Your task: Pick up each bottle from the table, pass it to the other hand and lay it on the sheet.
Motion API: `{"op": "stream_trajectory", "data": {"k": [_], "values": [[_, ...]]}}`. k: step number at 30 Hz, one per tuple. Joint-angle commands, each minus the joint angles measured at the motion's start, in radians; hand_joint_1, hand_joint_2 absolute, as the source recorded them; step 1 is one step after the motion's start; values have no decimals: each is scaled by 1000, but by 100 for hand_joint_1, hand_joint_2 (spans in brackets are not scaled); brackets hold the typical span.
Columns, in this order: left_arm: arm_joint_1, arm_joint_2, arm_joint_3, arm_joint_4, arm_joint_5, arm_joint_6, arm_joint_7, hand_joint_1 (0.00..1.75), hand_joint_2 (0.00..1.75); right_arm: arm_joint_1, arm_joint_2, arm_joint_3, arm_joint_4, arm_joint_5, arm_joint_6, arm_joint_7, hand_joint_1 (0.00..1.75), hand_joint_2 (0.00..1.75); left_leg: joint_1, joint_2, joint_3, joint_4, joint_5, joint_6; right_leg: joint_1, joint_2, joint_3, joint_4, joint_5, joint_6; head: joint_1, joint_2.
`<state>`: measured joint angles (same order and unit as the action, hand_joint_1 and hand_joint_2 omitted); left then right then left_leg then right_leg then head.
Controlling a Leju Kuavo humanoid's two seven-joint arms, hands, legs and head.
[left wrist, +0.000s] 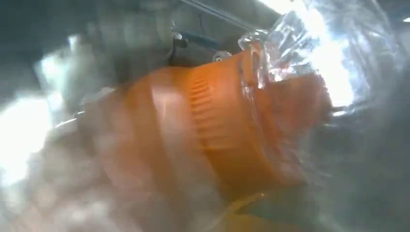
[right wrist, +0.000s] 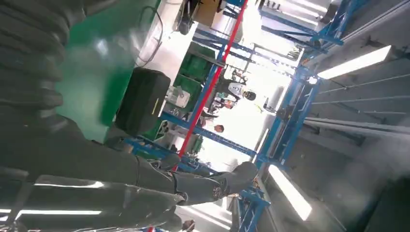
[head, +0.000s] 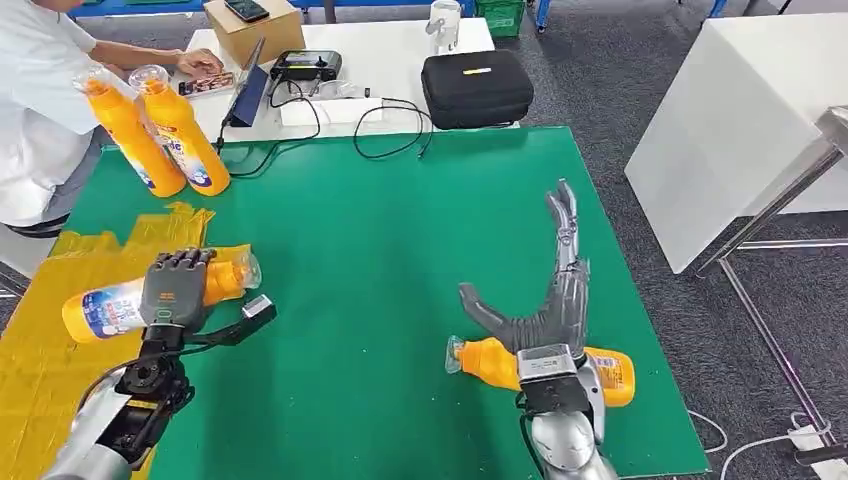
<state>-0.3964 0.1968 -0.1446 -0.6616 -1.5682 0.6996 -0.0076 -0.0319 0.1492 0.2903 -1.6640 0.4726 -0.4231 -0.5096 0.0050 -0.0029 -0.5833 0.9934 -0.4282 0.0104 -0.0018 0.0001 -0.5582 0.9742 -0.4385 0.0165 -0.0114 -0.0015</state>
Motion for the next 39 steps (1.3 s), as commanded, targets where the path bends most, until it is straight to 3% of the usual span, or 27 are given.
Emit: {"op": "stream_trajectory", "data": {"k": [1, 6, 7, 8, 9, 14, 22, 27, 39], "values": [[-61, 3, 19, 227, 36, -2, -63, 175, 175, -39, -27, 23, 69, -12, 7, -8, 0, 175, 0, 1, 2, -1, 0, 0, 0, 1, 2, -1, 0, 0, 0, 0], [-52, 3, 59, 287, 60, -7, -97, 175, 175, -48, -25, 30, 101, -17, 10, -11, 0, 175, 1, 2, 4, 0, -1, 0, 1, 2, 4, -1, 0, 0, 0, 0], [-53, -3, 72, 301, 66, -15, -94, 154, 175, -51, -24, 32, 107, -19, 10, -11, 0, 175, 1, 1, 2, 0, -1, 0, 1, 1, 2, -1, 0, 0, 0, 0], [-54, -4, 77, 309, 64, -26, -91, 101, 175, -52, -23, 33, 110, -20, 11, -12, 0, 175, 1, 1, 3, 0, -1, 0, 1, 1, 4, -1, 0, 1, 0, 0], [-55, -7, 81, 315, 65, -38, -90, 65, 175, -54, -23, 33, 113, -21, 12, -12, 0, 175, 1, 1, 2, -1, -1, 0, 1, 1, 3, -1, 0, 0, 0, 0], [-56, -9, 88, 346, 40, -197, -70, 5, 175, -66, -18, 33, 126, -23, 25, -10, 0, 175, 1, 2, 4, -1, -1, 0, 1, 2, 4, -1, 1, 0, 0, 0], [-34, -14, 117, 394, 38, -453, -6, 0, 175, -100, -5, 38, 165, -4, 62, 6, 0, 175, 0, 6, 15, -4, -1, -3, 0, 5, 15, -2, 2, -1, 0, 0], [-30, -14, 122, 394, 40, -463, 0, 0, 175, -104, -3, 40, 169, -3, 65, 8, 0, 175, -1, 6, 26, -7, -3, -4, -1, 5, 24, -1, 1, -6, 0, 0], [-32, -14, 128, 396, 43, -482, 3, 0, 175, -105, -3, 39, 172, -2, 67, 9, 0, 175, -1, 8, 30, -10, -1, -5, -1, 7, 25, -1, 2, -6, 0, 0]]}}
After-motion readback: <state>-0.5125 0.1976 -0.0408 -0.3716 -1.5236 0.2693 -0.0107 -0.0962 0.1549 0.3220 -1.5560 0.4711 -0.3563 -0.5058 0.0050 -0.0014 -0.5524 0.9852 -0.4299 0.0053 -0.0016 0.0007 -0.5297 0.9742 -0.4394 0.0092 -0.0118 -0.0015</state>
